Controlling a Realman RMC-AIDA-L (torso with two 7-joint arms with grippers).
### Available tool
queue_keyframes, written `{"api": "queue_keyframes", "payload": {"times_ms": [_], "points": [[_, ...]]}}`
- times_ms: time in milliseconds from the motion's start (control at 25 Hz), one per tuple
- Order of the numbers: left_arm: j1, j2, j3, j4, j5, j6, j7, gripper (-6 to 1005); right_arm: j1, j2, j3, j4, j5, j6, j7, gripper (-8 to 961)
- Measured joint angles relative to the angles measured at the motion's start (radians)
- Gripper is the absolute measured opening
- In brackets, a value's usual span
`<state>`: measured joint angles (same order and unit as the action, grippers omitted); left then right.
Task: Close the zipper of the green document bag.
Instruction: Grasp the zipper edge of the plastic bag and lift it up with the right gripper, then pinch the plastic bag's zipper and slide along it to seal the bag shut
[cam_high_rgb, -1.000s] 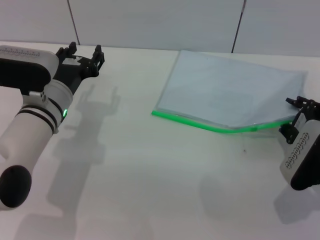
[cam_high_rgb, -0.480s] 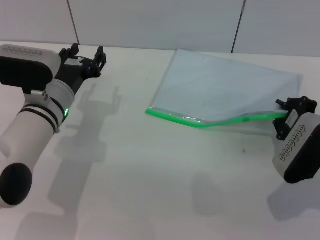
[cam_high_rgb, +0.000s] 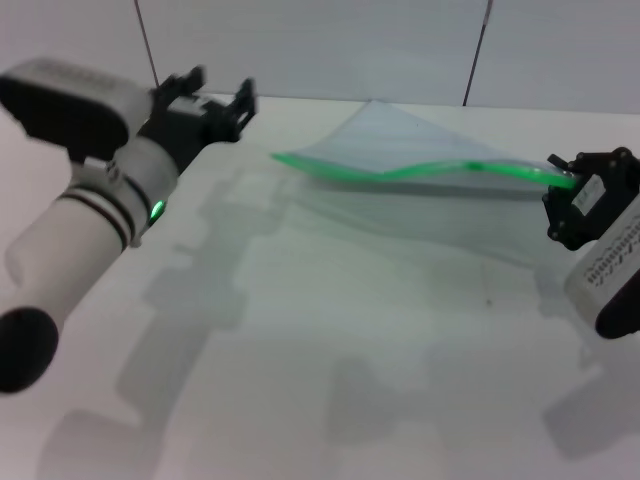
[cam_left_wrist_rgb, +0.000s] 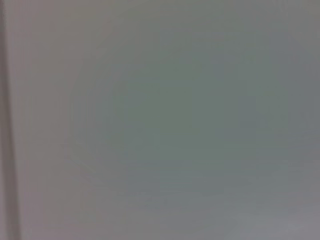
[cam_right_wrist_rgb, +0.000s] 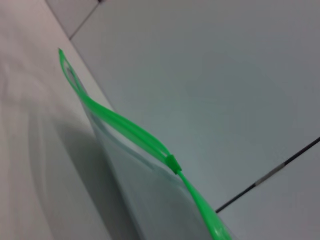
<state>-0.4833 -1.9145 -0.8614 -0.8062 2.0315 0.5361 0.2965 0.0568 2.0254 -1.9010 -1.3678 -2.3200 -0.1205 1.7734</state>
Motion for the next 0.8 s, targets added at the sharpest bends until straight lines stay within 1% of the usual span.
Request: {"api": "queue_keyframes", "payload": {"times_ms": [80,120,240,360,400,520,760,800], "points": [[0.007,0.038,0.001,-0.106,0.044,-0.088,0.0,649,-0.005,0.0,0.008,-0.028,0.019,-0.029,0.0,132],[0.01,0.051,0.001,-0.141,0.063,-0.12,0.003,649,-0.005,-0.001,0.009,-0.037,0.028,-0.038,0.0,128],[0.016,0.073,0.002,-0.235,0.143,-0.206,0.014,650,-0.008,-0.001,0.011,-0.065,0.071,-0.075,0.001,114],[0.019,0.086,0.001,-0.311,0.246,-0.29,0.03,650,-0.008,-0.001,0.02,-0.1,0.108,-0.129,0.001,96],[0.017,0.088,-0.001,-0.333,0.275,-0.324,0.046,650,-0.008,-0.001,0.025,-0.114,0.116,-0.151,0.001,88],[0.011,0.089,-0.005,-0.378,0.307,-0.4,0.119,650,-0.002,-0.001,0.037,-0.138,0.135,-0.192,0.006,69],[0.001,0.077,-0.027,-0.441,0.309,-0.534,0.319,649,0.007,-0.002,0.047,-0.16,0.142,-0.237,0.039,49],[0.0,0.071,-0.042,-0.454,0.309,-0.567,0.362,649,0.008,-0.002,0.047,-0.16,0.142,-0.238,0.043,49]]}}
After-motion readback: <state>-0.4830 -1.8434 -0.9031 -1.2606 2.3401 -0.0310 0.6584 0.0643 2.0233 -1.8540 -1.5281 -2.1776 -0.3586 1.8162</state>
